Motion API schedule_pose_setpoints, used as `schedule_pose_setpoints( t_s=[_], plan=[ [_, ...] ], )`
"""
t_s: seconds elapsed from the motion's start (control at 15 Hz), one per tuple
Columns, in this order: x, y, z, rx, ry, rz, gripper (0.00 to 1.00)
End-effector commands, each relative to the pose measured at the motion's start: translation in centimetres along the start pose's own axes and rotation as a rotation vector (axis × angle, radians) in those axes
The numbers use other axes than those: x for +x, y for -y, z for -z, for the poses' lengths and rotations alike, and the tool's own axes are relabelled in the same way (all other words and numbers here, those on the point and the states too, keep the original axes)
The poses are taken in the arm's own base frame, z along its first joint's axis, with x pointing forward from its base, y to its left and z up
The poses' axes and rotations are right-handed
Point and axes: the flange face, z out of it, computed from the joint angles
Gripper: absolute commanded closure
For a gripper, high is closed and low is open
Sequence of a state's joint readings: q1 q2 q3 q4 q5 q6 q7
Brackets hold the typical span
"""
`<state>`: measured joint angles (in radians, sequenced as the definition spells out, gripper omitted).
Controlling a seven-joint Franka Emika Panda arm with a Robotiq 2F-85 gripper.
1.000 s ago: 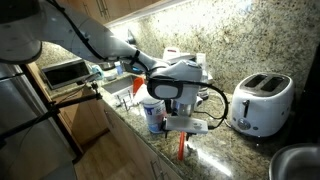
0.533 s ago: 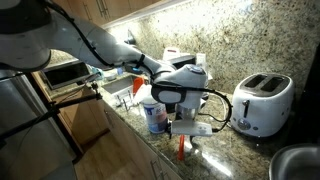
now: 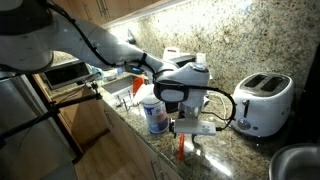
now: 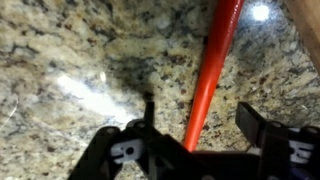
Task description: Pick up the paper towel and wipe the door handle of the cabinet. Pick up the orange spoon and move it to the right.
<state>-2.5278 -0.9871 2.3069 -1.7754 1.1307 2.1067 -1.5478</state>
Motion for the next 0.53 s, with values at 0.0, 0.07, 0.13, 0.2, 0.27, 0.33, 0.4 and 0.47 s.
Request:
schedule_pose_setpoints(
  t_s=[0.0,0.07,0.13,0.2,0.27,0.33,0.4,0.47],
  plan=[
    [0.2,0.0,0.2,0.018,0.013,0.012,0.01],
    [0.2,0.3,-0.1,0.033,0.028,0.006,0.0],
    [0.3,0.6,-0.4,0.033,0.043,0.001,0.0],
    [0.5,0.9,-0.7,0.04,0.055,-0.003,0.0],
    [0.7,1.3,-1.1,0.051,0.062,0.007,0.0],
    [0.9,1.7,-1.5,0.043,0.073,0.003,0.0],
    [1.2,1.9,-1.7,0.032,0.078,0.013,0.0],
    [1.3,1.8,-1.6,0.019,0.083,0.01,0.0]
  ],
)
